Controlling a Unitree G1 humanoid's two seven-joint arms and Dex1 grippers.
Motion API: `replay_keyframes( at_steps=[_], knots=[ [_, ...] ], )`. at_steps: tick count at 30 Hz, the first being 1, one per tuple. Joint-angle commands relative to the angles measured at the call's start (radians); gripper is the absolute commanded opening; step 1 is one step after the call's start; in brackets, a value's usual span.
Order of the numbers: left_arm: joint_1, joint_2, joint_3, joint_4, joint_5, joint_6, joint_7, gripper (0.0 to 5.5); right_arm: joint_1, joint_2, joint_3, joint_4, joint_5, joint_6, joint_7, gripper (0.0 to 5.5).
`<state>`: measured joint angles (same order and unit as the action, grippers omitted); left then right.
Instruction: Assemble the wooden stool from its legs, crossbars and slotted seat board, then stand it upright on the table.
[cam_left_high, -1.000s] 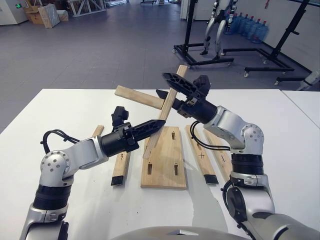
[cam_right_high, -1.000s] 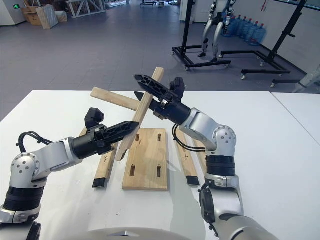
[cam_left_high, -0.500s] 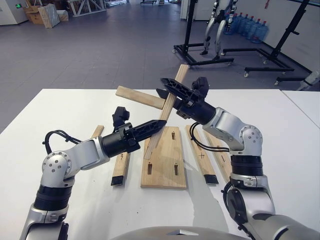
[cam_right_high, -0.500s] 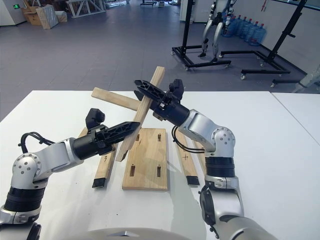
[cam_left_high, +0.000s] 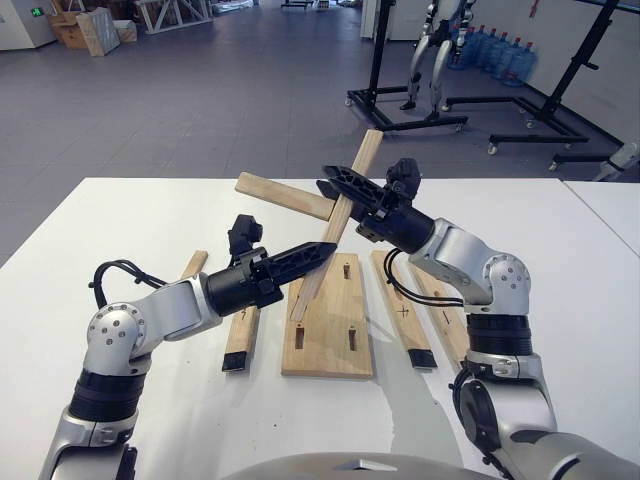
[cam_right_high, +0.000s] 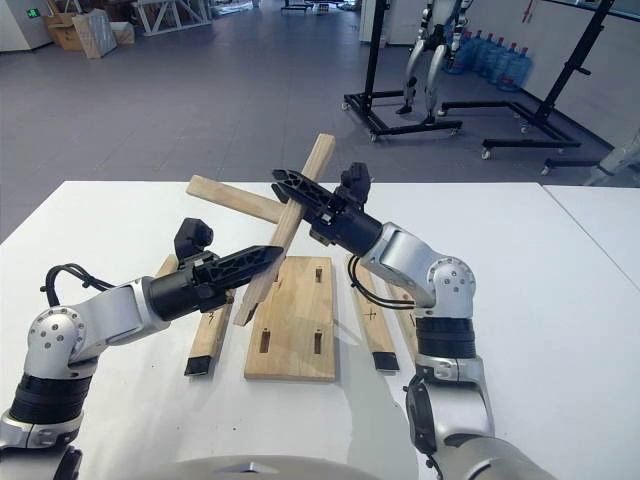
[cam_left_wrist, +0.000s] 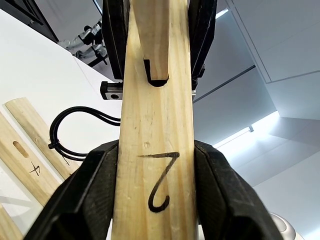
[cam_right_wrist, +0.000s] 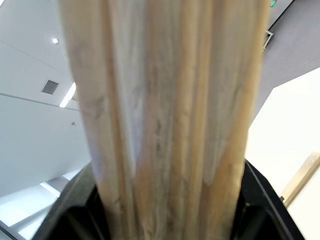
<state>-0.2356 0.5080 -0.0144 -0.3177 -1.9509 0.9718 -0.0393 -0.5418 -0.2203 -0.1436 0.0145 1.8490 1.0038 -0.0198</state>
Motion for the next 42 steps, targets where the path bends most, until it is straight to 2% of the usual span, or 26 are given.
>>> replay_keyframes(
  at_steps=[1,9,13,14,20,24,29,32,35,40,42],
  knots=[
    [0.006,0.026,0.000,-0.001,0.014,0.000,-0.007,2.02,-0.017,-0.032,-0.013,-0.010,0.007,0.001,0.015,2.07],
    [0.008,0.029,-0.001,-0.008,0.037,-0.007,-0.022,2.02,-0.006,-0.026,-0.010,-0.016,-0.002,-0.006,0.016,2.06],
    [0.007,0.030,0.005,-0.038,0.145,-0.017,-0.051,2.02,-0.001,-0.019,-0.006,-0.017,-0.015,-0.010,0.018,2.06],
    [0.008,0.028,0.005,-0.042,0.167,-0.021,-0.060,2.44,-0.001,-0.019,-0.007,-0.015,-0.019,-0.012,0.019,2.06],
    [0.011,0.017,0.008,-0.068,0.245,-0.032,-0.096,3.26,0.002,-0.020,-0.015,-0.009,-0.045,-0.018,0.029,2.06],
    [0.001,0.017,0.033,-0.029,0.224,-0.039,-0.082,3.92,0.005,-0.029,-0.021,-0.010,-0.071,-0.021,0.042,2.06],
    [-0.020,0.015,0.100,0.005,0.143,-0.088,0.016,4.09,-0.009,-0.067,-0.053,0.003,-0.133,-0.032,0.088,2.06],
    [-0.026,0.024,0.120,-0.038,0.145,-0.110,0.054,4.09,-0.017,-0.096,-0.058,0.001,-0.228,-0.047,0.136,2.06],
    [-0.009,0.031,0.149,-0.053,0.196,-0.136,0.072,4.09,-0.030,-0.154,-0.043,-0.029,-0.419,-0.107,0.244,2.06],
    [0.043,0.027,0.163,-0.025,0.287,-0.144,0.058,4.09,-0.072,-0.247,0.043,-0.044,-0.847,-0.355,0.438,2.06],
    [0.057,0.014,0.156,-0.024,0.313,-0.145,0.055,4.09,-0.088,-0.230,0.062,-0.033,-0.958,-0.475,0.519,2.06]
  ],
)
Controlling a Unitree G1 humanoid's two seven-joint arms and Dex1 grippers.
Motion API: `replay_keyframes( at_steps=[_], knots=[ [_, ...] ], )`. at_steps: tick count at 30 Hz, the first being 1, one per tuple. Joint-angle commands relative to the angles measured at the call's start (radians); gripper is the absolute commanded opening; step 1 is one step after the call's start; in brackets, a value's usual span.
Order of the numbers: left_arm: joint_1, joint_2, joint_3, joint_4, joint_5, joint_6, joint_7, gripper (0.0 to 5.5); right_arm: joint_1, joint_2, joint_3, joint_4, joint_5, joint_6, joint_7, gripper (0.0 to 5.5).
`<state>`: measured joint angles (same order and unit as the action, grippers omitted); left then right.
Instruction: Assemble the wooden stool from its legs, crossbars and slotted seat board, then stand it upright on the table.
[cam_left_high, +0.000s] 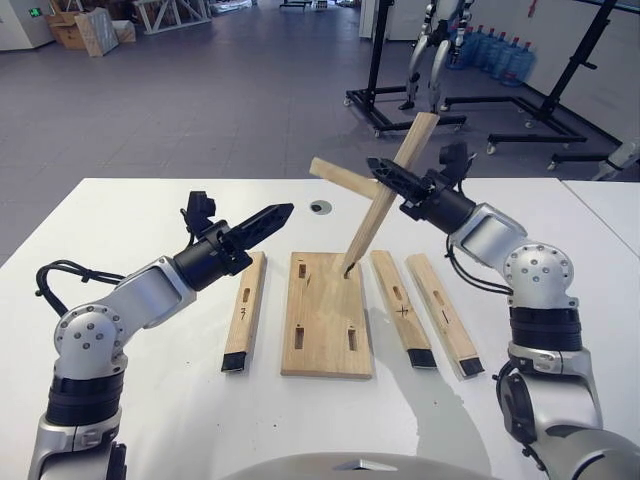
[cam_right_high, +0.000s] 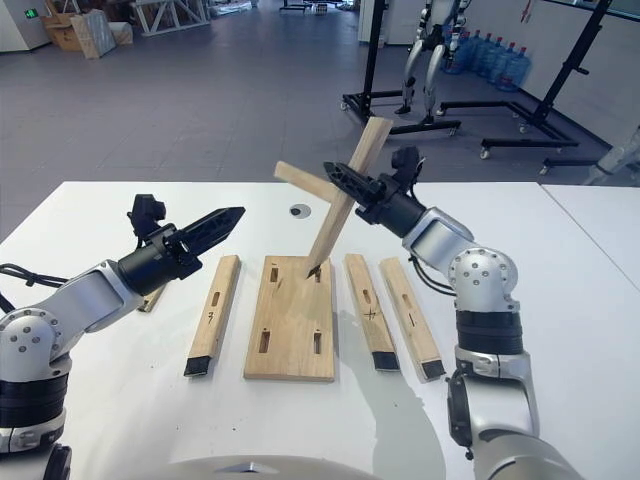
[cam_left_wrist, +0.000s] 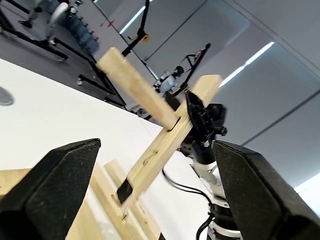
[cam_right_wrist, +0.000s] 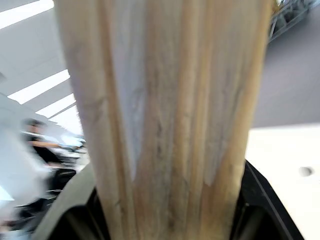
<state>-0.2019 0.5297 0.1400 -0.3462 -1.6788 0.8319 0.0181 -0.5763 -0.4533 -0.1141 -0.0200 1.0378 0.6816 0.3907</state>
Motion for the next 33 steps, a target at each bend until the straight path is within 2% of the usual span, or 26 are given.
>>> replay_keyframes(
  at_steps=[1,5,10,13,26,33],
  knots=[
    [0.026,-0.014,-0.001,0.008,0.051,-0.005,-0.003,4.09,-0.050,0.015,0.046,0.005,-0.216,-0.233,0.141,2.06],
    [0.037,-0.030,0.005,0.009,0.069,-0.004,-0.002,4.09,-0.020,0.038,0.095,0.025,-0.355,-0.362,0.253,2.06],
    [0.042,-0.045,-0.004,0.011,0.092,0.005,0.000,4.09,-0.029,0.071,-0.004,0.148,-0.134,-0.199,0.488,2.06],
    [0.041,-0.047,-0.006,0.013,0.100,0.013,-0.003,4.09,-0.051,0.055,-0.031,0.242,-0.119,-0.169,0.609,2.06],
    [0.048,-0.064,-0.014,0.016,0.116,0.039,0.011,4.09,-0.209,0.138,0.011,0.695,-0.384,-0.587,1.074,2.06],
    [0.053,-0.070,-0.019,0.018,0.121,0.053,0.010,4.09,-0.213,0.139,0.099,0.786,-0.599,-0.884,1.183,2.06]
  ],
)
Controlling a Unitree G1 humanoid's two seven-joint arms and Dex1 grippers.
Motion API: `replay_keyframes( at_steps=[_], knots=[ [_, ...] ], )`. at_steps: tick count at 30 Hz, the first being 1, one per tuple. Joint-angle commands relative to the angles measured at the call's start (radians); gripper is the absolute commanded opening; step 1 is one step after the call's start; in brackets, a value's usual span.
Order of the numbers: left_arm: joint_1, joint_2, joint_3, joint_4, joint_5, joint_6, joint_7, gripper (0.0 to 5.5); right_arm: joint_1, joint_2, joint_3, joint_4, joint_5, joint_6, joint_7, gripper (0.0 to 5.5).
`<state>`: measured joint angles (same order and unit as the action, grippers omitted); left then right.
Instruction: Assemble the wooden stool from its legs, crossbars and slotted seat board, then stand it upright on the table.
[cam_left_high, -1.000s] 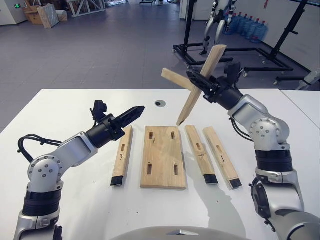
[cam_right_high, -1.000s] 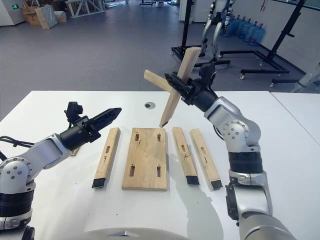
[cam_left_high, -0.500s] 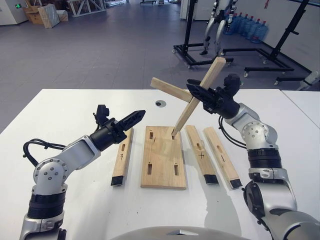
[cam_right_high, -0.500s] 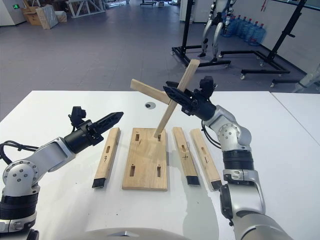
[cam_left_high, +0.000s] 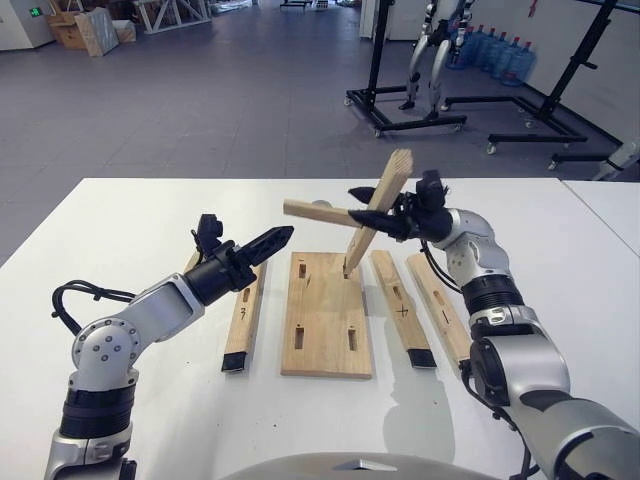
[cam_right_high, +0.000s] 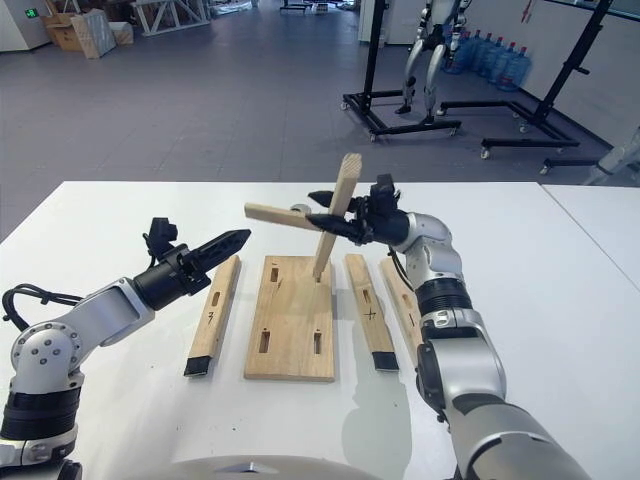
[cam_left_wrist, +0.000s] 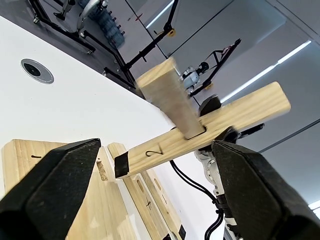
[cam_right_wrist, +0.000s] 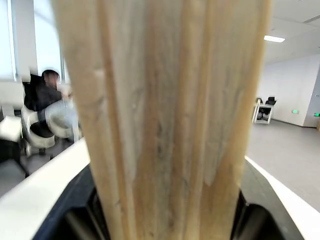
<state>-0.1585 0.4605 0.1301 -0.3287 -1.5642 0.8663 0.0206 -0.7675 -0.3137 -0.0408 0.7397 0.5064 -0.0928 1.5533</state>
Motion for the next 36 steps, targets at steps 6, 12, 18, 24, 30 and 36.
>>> replay_keyframes(
  at_steps=[6,12,18,24,30,36],
  knots=[
    [0.009,-0.011,-0.016,0.000,0.011,0.023,0.011,4.09,-0.045,0.020,-0.009,0.123,-0.079,-0.163,0.030,2.06],
    [0.009,-0.019,-0.017,-0.004,0.010,0.026,0.014,4.09,-0.108,0.030,-0.092,0.201,-0.033,-0.118,0.025,2.06],
    [0.011,-0.020,-0.019,0.000,0.013,0.029,0.009,4.09,-0.136,0.038,-0.125,0.253,-0.036,-0.089,0.046,2.06],
    [0.019,-0.025,-0.022,-0.007,0.011,0.028,0.013,4.09,-0.134,0.041,-0.115,0.288,-0.061,-0.105,0.058,2.06],
    [0.020,-0.026,-0.028,-0.011,0.010,0.029,0.014,4.09,-0.127,0.044,-0.111,0.320,-0.088,-0.129,0.059,2.06],
    [0.024,-0.031,-0.033,-0.014,0.010,0.028,0.018,4.09,-0.134,0.063,-0.106,0.344,-0.103,-0.145,0.059,2.06]
  ],
)
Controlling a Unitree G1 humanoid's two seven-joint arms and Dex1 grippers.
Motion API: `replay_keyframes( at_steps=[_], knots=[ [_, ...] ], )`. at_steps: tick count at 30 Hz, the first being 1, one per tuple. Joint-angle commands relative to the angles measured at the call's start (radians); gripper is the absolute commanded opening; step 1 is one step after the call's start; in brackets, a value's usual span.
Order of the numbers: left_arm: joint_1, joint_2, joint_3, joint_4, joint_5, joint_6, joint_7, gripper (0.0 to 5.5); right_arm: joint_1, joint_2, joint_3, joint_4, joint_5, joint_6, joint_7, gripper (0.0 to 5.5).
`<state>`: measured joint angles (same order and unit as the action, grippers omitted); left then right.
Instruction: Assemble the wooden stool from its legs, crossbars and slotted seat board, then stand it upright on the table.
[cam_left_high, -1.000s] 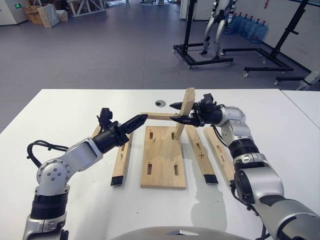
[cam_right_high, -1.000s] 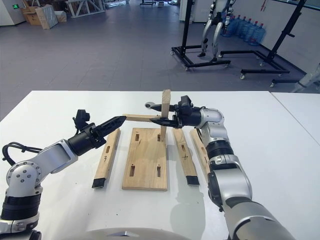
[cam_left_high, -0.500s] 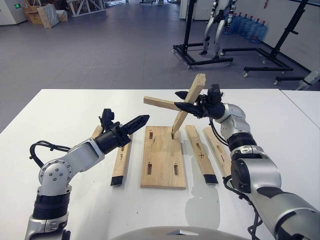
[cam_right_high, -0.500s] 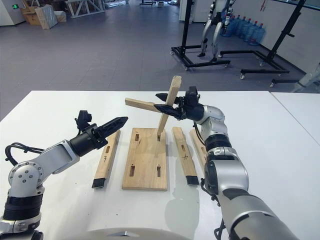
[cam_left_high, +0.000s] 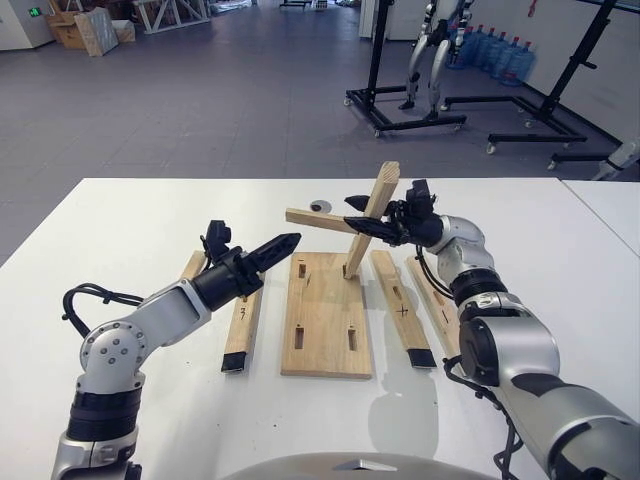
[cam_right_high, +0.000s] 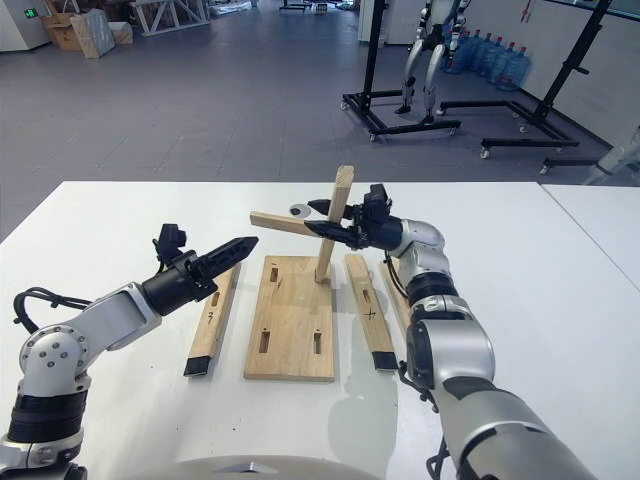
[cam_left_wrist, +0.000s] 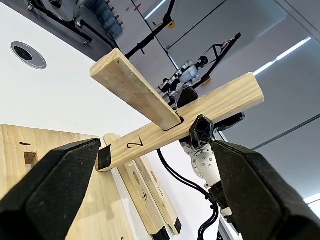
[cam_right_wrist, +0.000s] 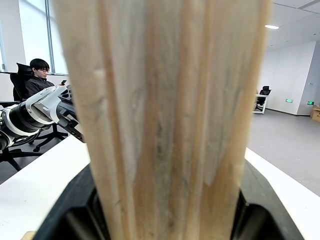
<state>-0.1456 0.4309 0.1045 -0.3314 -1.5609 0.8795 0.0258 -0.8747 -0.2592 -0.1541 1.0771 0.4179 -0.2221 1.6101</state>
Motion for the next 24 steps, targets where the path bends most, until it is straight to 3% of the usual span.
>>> replay_keyframes(
  at_steps=[1,24],
  knots=[
    [0.011,-0.001,-0.009,-0.012,0.006,0.015,0.013,4.09,-0.026,0.010,0.012,0.005,-0.017,-0.018,0.003,2.06],
    [0.012,-0.008,-0.012,-0.014,0.002,0.013,0.019,4.09,-0.046,-0.011,0.037,0.009,-0.017,-0.043,0.004,2.06]
  ],
)
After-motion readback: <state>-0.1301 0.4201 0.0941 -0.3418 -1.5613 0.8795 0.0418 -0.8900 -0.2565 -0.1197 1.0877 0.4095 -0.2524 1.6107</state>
